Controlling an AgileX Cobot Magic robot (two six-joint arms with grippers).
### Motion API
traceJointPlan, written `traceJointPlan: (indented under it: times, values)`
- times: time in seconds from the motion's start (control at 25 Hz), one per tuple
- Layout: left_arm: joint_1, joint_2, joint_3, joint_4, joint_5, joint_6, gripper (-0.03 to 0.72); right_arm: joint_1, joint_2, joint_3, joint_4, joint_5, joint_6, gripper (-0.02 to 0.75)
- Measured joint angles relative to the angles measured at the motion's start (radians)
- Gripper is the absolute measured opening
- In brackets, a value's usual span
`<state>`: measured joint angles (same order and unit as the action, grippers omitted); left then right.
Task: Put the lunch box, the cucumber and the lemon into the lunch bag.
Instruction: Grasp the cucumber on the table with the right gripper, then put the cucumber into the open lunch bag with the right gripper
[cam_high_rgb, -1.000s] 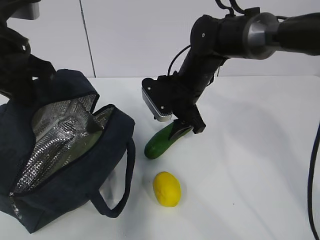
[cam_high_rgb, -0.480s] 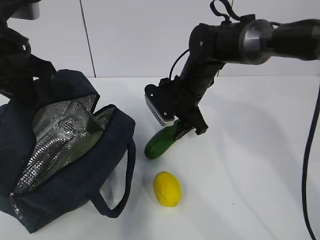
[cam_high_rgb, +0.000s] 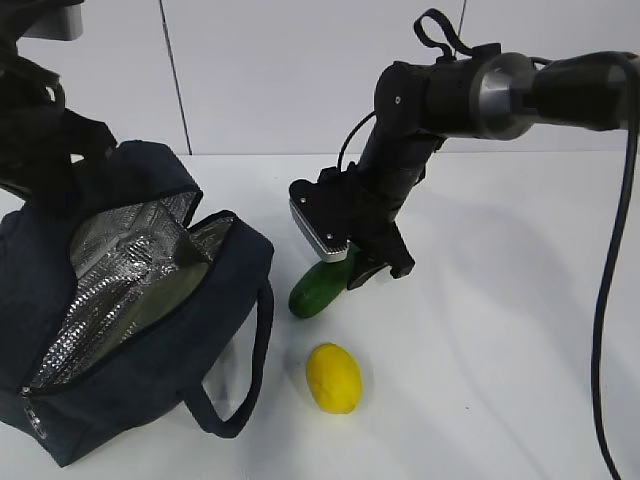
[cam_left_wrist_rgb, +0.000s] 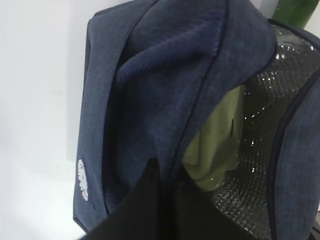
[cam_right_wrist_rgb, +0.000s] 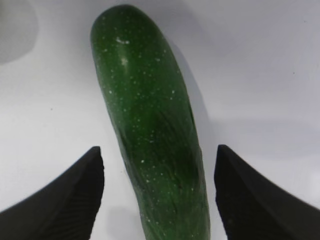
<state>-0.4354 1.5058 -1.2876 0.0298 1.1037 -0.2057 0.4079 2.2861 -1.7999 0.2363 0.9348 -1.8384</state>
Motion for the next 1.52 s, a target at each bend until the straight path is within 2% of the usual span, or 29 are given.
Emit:
traceJointPlan:
  times: [0.16,0.36,0.48,1.52]
  values:
    - [0.0,0.0,0.0,-0.007,0.0,0.002,-0.006,0.0,0.0,0.0,0.0,0.002,0.022,0.477]
    - [0.0,0.0,0.0,-0.009,0.0,0.004,-0.006,0.0,0.0,0.0,0.016,0.014,0.03,0.34]
    - [0.0,0.0,0.0,-0.01,0.0,0.004,-0.006,0.0,0.0,0.0,0.02,0.022,0.03,0.292]
    - [0.0,0.0,0.0,-0.01,0.002,0.011,-0.006,0.0,0.0,0.0,0.046,0.036,0.038,0.268]
